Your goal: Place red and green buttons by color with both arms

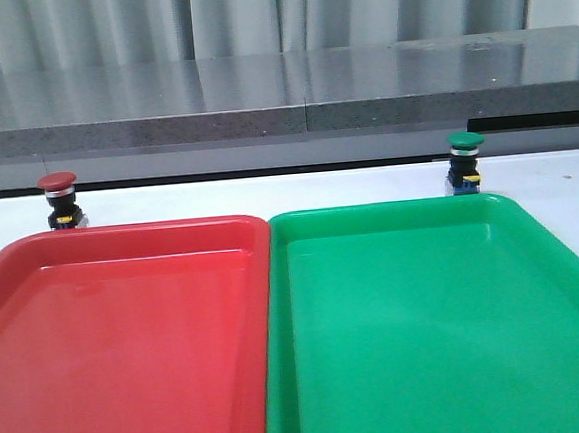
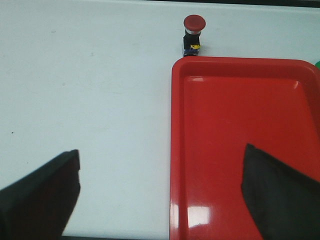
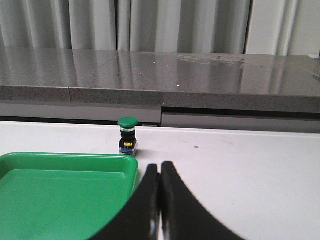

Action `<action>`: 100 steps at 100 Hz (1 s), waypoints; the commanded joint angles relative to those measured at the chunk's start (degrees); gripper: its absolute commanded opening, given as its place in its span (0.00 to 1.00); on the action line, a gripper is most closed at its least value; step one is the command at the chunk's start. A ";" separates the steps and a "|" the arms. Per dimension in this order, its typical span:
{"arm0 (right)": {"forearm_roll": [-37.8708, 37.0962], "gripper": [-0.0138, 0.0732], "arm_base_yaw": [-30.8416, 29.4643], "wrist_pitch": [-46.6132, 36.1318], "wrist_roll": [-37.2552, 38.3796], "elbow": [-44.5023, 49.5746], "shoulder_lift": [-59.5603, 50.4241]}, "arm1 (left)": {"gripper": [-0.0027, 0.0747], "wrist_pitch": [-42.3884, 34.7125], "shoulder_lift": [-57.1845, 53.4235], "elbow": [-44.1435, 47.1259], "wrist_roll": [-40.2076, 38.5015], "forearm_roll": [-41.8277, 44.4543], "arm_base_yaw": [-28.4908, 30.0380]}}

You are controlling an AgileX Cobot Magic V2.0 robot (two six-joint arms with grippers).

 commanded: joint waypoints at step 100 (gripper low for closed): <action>0.09 0.08 -0.32 -5.19 -0.04 -0.94 -0.98 | 0.86 -23.89 49.12 -27.80 3.20 -8.33 -8.73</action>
